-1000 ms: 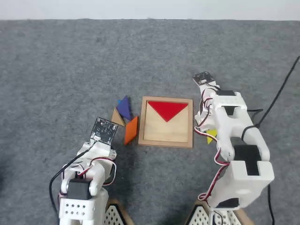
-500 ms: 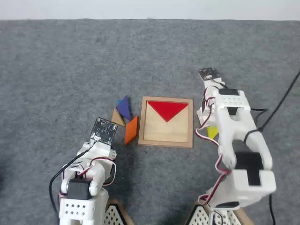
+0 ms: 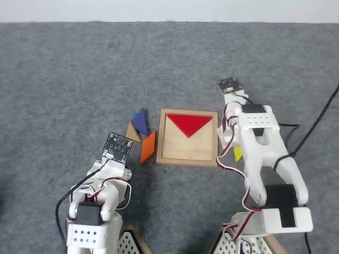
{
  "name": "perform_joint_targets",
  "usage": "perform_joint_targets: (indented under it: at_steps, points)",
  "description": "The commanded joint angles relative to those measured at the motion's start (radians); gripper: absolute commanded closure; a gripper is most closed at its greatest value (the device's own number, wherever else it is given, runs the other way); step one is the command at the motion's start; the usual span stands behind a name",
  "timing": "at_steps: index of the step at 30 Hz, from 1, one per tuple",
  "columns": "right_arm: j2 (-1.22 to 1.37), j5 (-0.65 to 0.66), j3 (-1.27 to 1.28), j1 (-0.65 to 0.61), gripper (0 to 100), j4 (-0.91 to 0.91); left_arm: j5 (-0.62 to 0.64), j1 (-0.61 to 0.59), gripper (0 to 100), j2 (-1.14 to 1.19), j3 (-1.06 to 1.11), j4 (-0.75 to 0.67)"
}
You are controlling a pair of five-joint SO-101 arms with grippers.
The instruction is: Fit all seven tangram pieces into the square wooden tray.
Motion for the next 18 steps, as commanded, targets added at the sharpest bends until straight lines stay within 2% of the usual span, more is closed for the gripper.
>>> perform_joint_targets:
  at_steps: [1, 6, 18]
  points:
    - [-0.061, -0.012, 0.018, -0.018, 63.4, -0.012, 0.008, -0.003, 98, -0.017, -0.012, 0.003]
    - [-0.061, -0.044, 0.06, 0.001, 71.2, -0.085, 0.008, -0.003, 98, -0.017, -0.012, 0.003]
    - [-0.002, -0.034, 0.02, 0.05, 71.3, -0.099, 0.008, -0.003, 98, -0.017, -0.012, 0.003]
